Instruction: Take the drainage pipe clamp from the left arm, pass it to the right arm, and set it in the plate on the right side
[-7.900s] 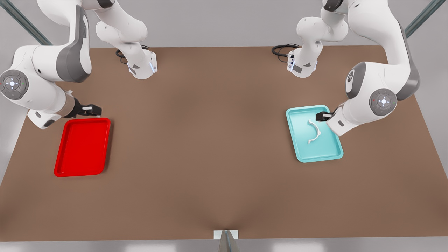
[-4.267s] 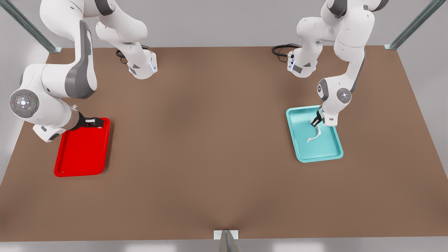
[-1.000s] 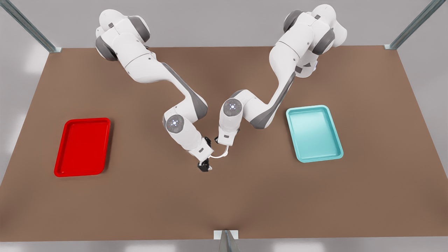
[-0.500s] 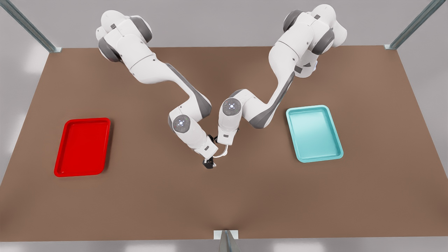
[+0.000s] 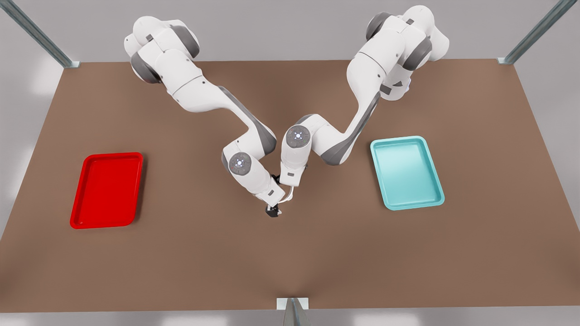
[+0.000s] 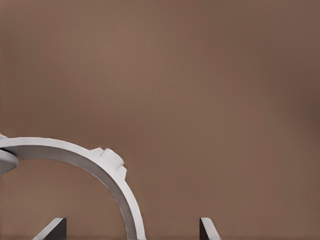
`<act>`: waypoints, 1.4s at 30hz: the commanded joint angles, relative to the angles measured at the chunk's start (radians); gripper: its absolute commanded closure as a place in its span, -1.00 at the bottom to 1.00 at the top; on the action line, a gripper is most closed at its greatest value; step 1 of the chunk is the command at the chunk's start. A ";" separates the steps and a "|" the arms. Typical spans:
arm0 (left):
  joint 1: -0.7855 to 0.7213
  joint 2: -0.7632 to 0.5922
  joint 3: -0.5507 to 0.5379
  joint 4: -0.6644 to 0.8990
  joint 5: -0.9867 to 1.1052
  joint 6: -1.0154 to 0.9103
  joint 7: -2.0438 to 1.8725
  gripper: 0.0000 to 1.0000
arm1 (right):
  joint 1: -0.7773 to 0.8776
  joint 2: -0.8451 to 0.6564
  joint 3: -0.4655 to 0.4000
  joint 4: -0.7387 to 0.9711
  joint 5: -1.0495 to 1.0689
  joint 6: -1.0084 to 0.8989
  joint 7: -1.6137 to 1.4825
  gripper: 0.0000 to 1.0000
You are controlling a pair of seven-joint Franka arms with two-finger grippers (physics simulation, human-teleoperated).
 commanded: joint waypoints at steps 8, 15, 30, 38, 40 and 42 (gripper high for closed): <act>-0.004 -0.003 -0.001 0.001 -0.002 0.001 -0.020 0.57 | 0.006 0.013 0.000 0.011 -0.012 0.006 -0.004 -0.21; -0.009 -0.003 0.000 0.001 0.001 0.001 -0.025 -1.00 | 0.005 0.011 0.000 0.017 -0.012 0.004 -0.005 0.57; 0.511 -0.286 0.005 0.102 -0.065 -0.774 0.935 -1.00 | -0.324 -0.059 -0.014 -0.012 -0.107 -0.373 -0.136 0.57; 0.511 -0.421 -0.041 0.005 0.001 -0.847 1.291 -1.00 | -0.736 -0.440 -0.038 -0.635 -0.270 -0.059 -0.179 0.57; 0.519 -0.431 -0.052 0.008 0.004 -0.883 1.293 -1.00 | -0.837 -0.431 -0.038 -0.706 -0.270 0.076 -0.209 0.57; 0.514 -0.431 -0.053 0.008 0.006 -0.883 1.290 -1.00 | -0.926 -0.388 -0.038 -0.692 -0.270 0.135 -0.307 0.57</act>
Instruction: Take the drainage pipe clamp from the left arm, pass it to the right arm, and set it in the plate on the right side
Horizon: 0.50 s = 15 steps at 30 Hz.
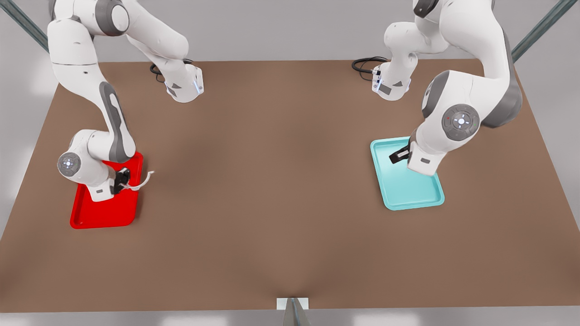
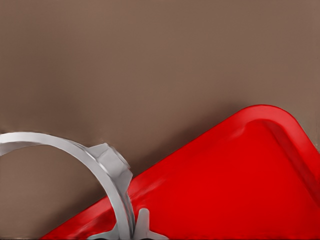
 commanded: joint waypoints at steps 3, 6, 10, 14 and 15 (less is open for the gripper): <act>0.001 0.004 -0.003 0.001 0.009 -0.083 0.597 -1.00 | -0.087 0.098 0.002 0.051 -0.018 0.244 -0.301 0.57; 0.005 0.004 -0.003 0.001 0.008 -0.082 0.598 -1.00 | -0.136 0.159 0.000 0.109 -0.016 0.257 -0.380 0.57; 0.004 0.004 -0.003 0.001 0.008 -0.083 0.598 -1.00 | -0.192 0.205 0.002 0.112 -0.016 0.286 -0.417 0.57; 0.004 0.003 -0.003 0.001 0.008 -0.086 0.600 -1.00 | -0.207 0.233 0.002 0.112 -0.015 0.292 -0.422 0.57; 0.004 0.003 -0.003 0.001 0.008 -0.086 0.600 -1.00 | -0.207 0.236 0.002 0.109 -0.010 0.292 -0.422 0.45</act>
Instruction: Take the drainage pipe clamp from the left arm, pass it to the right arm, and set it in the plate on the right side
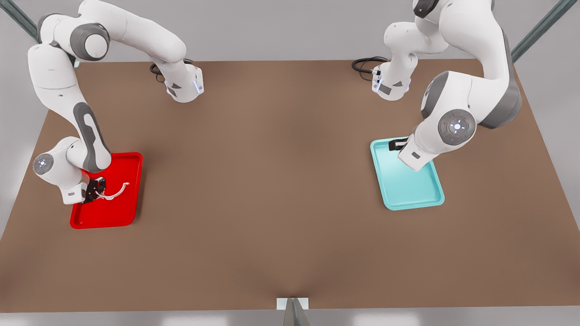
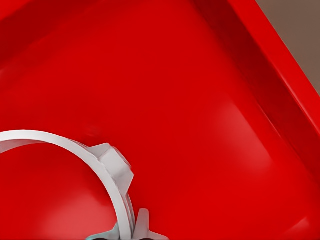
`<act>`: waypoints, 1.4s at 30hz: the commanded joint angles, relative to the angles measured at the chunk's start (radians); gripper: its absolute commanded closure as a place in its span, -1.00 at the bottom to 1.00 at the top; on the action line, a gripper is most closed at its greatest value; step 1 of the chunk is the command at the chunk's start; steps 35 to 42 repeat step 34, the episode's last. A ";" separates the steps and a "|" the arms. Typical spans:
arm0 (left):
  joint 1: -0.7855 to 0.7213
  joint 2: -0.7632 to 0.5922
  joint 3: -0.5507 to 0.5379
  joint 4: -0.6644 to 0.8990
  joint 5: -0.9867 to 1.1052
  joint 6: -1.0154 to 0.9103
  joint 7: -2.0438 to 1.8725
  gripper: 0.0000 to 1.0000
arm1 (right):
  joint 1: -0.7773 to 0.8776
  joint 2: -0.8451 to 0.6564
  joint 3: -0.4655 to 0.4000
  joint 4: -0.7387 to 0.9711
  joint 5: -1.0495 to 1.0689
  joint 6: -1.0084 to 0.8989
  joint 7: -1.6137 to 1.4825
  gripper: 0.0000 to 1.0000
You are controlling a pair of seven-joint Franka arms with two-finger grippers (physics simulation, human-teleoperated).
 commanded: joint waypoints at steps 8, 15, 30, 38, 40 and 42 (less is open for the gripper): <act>0.000 -0.003 -0.002 0.000 0.002 -0.010 0.263 -1.00 | -0.019 0.001 0.005 0.001 0.003 0.033 -0.197 -1.00; 0.000 -0.004 -0.002 0.000 0.002 -0.011 0.262 -1.00 | 0.009 -0.170 0.134 0.197 0.083 -0.448 -0.077 -1.00; -0.001 -0.004 -0.002 0.002 0.002 -0.013 0.260 -1.00 | 0.236 -0.478 0.124 0.429 0.192 -1.157 1.602 -1.00; -0.001 -0.003 -0.002 0.000 0.002 -0.011 0.260 -1.00 | 0.234 -0.501 0.124 0.398 0.192 -1.134 1.597 -1.00; -0.001 -0.003 -0.002 0.000 0.002 -0.011 0.260 -1.00 | 0.234 -0.501 0.124 0.398 0.192 -1.134 1.597 -1.00; -0.001 -0.003 -0.002 0.000 0.002 -0.011 0.260 -1.00 | 0.234 -0.501 0.124 0.398 0.192 -1.134 1.597 -1.00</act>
